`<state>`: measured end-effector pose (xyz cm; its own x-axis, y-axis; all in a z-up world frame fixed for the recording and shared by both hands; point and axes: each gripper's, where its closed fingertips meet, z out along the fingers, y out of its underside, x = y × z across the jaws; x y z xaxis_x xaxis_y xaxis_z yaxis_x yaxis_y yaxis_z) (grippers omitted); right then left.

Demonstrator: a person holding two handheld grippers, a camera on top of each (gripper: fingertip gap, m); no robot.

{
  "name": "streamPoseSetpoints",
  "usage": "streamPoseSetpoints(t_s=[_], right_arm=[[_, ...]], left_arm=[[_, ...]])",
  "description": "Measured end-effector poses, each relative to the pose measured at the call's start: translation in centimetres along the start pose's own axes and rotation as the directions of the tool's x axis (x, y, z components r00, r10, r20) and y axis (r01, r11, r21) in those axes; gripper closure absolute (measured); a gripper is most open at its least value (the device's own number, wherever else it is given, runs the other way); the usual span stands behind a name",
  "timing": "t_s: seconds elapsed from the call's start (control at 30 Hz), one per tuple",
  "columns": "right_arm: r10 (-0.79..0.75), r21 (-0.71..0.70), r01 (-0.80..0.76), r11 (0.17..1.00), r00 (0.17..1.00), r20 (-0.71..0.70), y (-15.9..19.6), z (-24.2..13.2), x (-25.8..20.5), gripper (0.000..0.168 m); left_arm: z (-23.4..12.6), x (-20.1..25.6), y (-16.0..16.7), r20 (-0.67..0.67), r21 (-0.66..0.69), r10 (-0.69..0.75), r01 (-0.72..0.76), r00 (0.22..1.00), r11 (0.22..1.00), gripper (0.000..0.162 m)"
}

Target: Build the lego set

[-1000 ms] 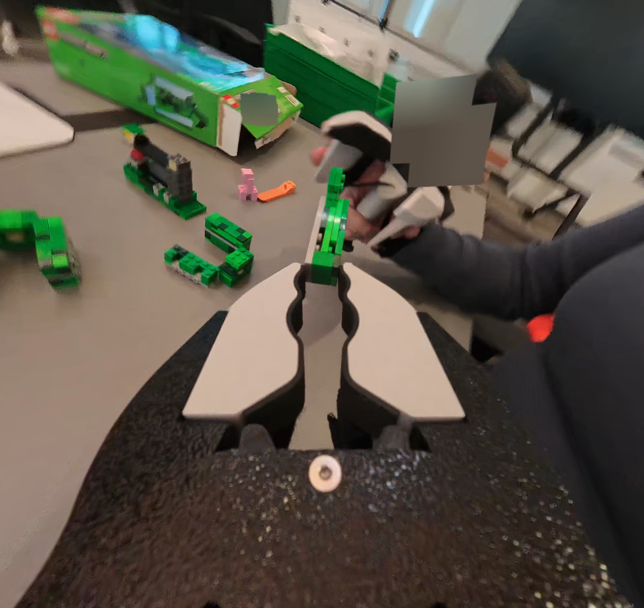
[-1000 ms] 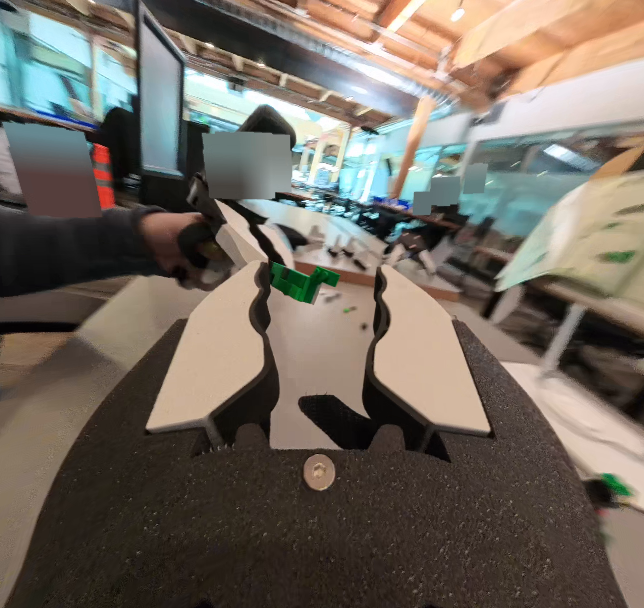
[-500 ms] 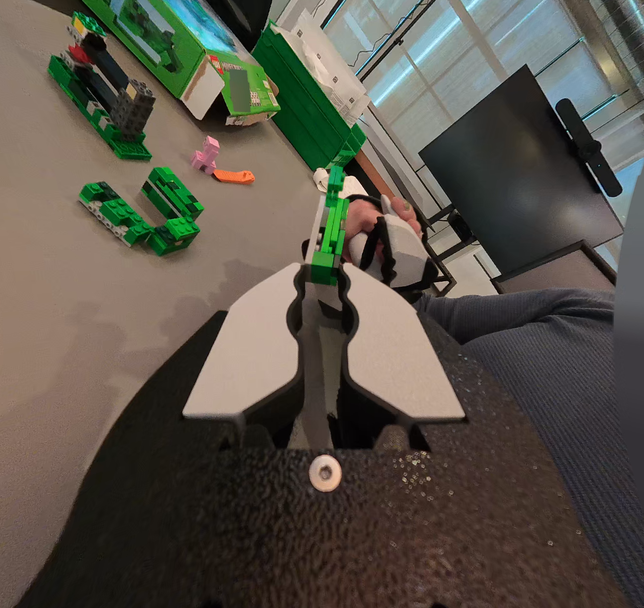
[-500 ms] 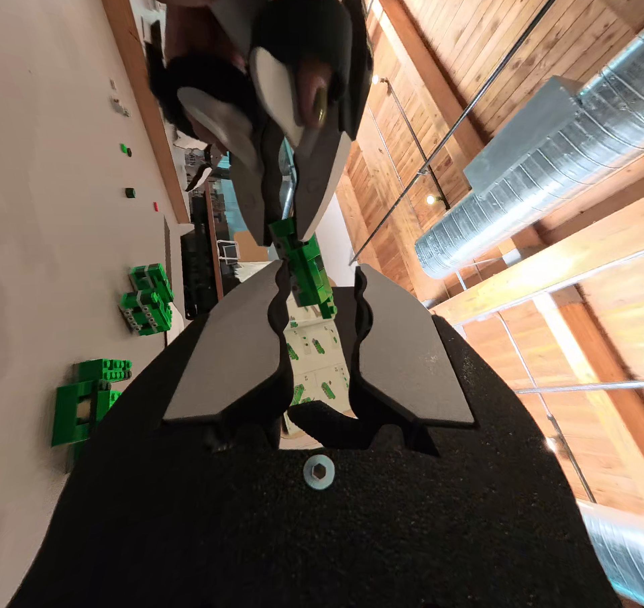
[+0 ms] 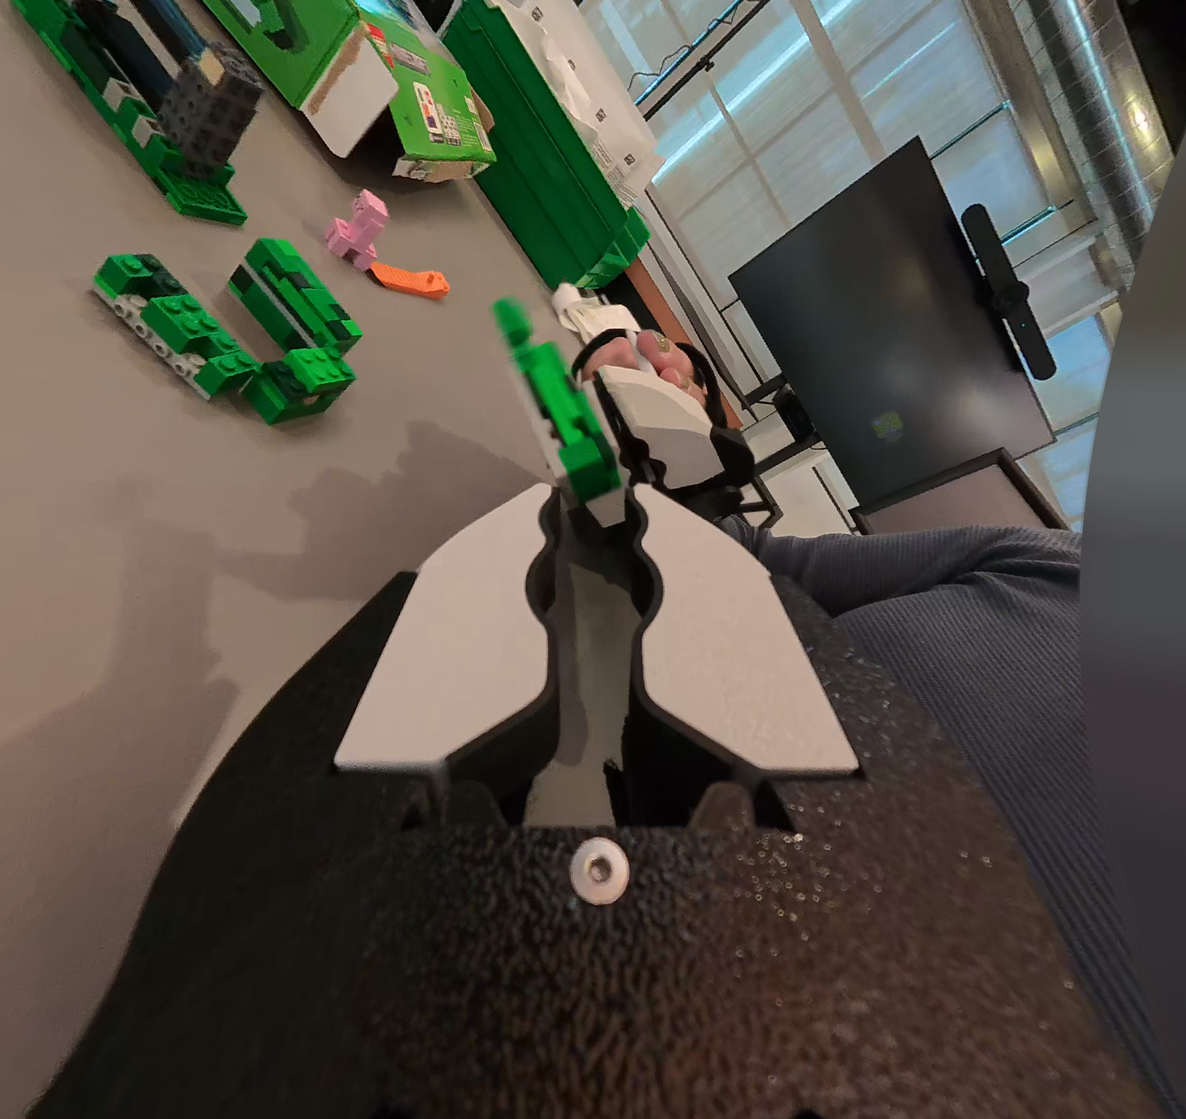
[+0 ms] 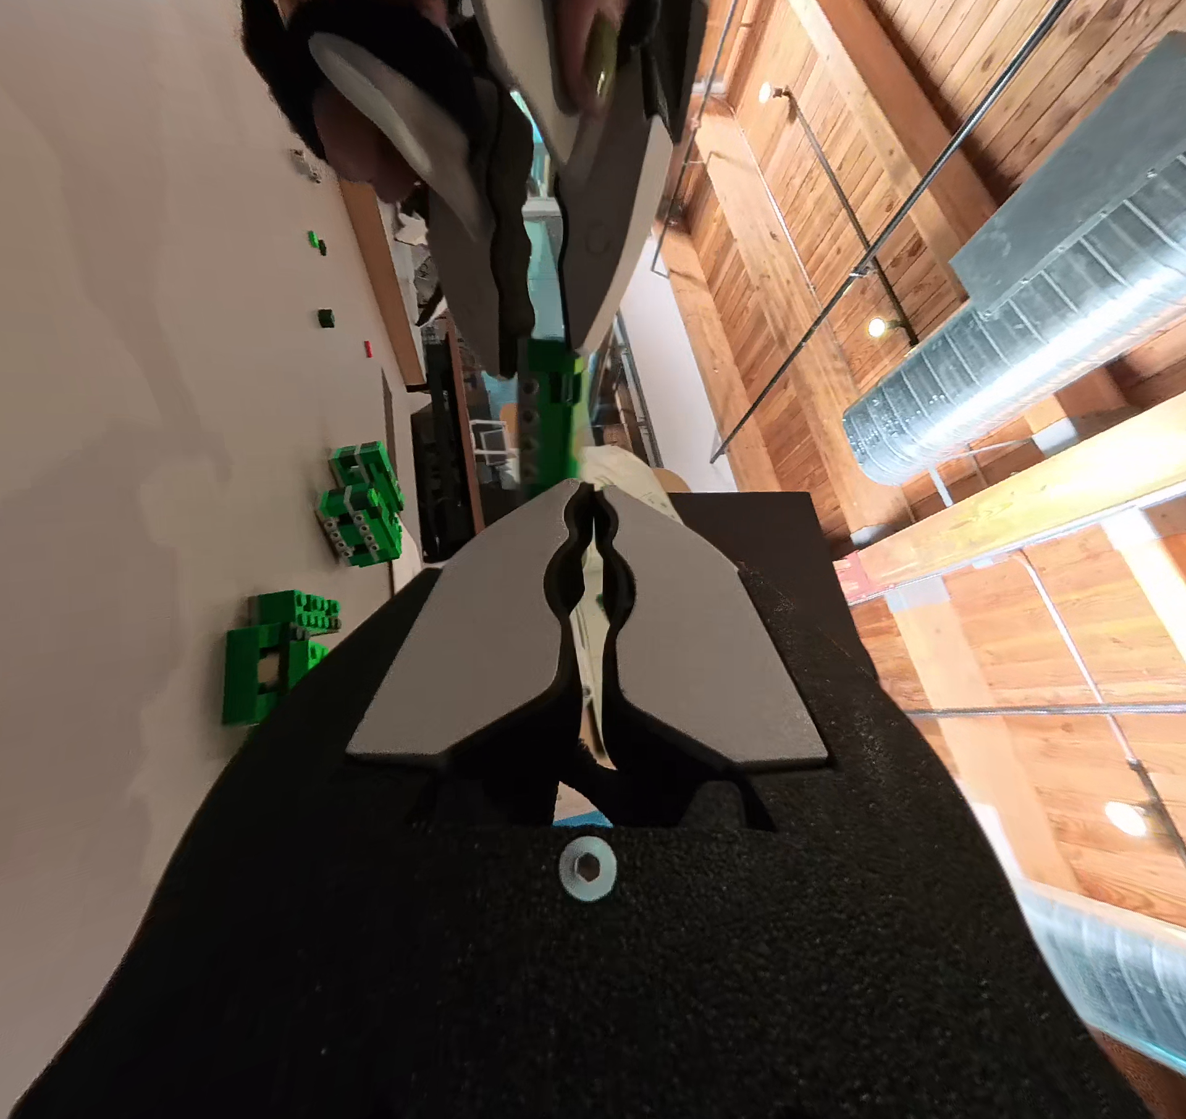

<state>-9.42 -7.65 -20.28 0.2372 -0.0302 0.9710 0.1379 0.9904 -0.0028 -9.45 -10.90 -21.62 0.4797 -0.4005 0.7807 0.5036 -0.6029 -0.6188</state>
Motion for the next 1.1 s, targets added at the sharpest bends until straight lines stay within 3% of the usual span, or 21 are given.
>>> streamPoseSetpoints(t_s=[0.27, 0.33, 0.4, 0.43, 0.5, 0.6, 0.67, 0.7, 0.77, 0.8, 0.93, 1.1], right_arm=[[0.113, -0.02, -0.111, 0.994, 0.989, 0.099, 0.7, -0.5, -1.9, 0.168], [0.252, -0.068, -0.246, 0.967, 0.962, 0.104, 2.0, -0.6, -1.5, 0.168], [0.473, -0.13, -0.46, 0.878, 0.876, 0.093, 3.9, -1.0, -0.9, 0.168], [0.602, -0.152, -0.587, 0.795, 0.794, 0.085, 4.9, -1.3, -0.6, 0.168], [0.843, -0.191, -0.822, 0.536, 0.53, 0.089, 6.6, -1.8, -0.2, 0.168], [0.963, -0.319, -0.934, 0.162, 0.079, 0.256, 6.7, -2.7, -1.4, 0.16], [0.935, -0.429, -0.901, 0.063, -0.097, 0.342, 6.3, -3.6, -2.6, 0.144], [0.92, -0.473, -0.879, 0.06, -0.135, 0.368, 6.1, -4.1, -3.3, 0.139], [0.901, -0.528, -0.842, 0.11, -0.139, 0.411, 5.6, -4.9, -4.5, 0.138], [0.896, -0.535, -0.834, 0.136, -0.127, 0.426, 5.5, -5.0, -4.8, 0.138], [0.885, -0.516, -0.835, 0.19, -0.082, 0.459, 5.3, -5.4, -5.1, 0.137], [0.893, -0.467, -0.871, 0.152, -0.082, 0.443, 6.2, -5.6, -4.3, 0.135]], left_arm=[[-1.5, -3.6, 0.0, 0.164, 0.009, 0.037, -0.039, 0.986, 0.999, 0.154], [-1.7, -4.3, 0.0, 0.198, 0.018, 0.051, -0.055, 0.979, 0.998, 0.15], [-1.7, -4.6, 0.1, 0.223, 0.012, 0.1, -0.105, 0.97, 0.994, 0.143], [-1.5, -4.5, 0.1, 0.227, 0.004, 0.141, -0.146, 0.963, 0.989, 0.139], [-1.0, -4.3, 0.3, 0.251, -0.042, 0.275, -0.274, 0.928, 0.961, 0.128], [0.4, -4.1, 1.2, 0.227, -0.213, 0.52, -0.48, 0.823, 0.851, 0.114], [1.1, -5.1, 1.4, 0.21, -0.365, 0.693, -0.602, 0.69, 0.71, 0.108], [1.4, -5.8, 1.4, 0.183, -0.435, 0.769, -0.651, 0.613, 0.622, 0.106], [1.9, -7.7, 1.1, 0.13, -0.559, 0.861, -0.681, 0.492, 0.474, 0.106], [2.4, -8.3, 1.3, 0.073, -0.596, 0.87, -0.678, 0.488, 0.431, 0.108], [3.6, -9.7, 2.3, -0.056, -0.653, 0.812, -0.637, 0.581, 0.411, 0.112], [3.5, -11.1, 3.6, -0.147, -0.73, 0.766, -0.591, 0.626, 0.343, 0.123]])
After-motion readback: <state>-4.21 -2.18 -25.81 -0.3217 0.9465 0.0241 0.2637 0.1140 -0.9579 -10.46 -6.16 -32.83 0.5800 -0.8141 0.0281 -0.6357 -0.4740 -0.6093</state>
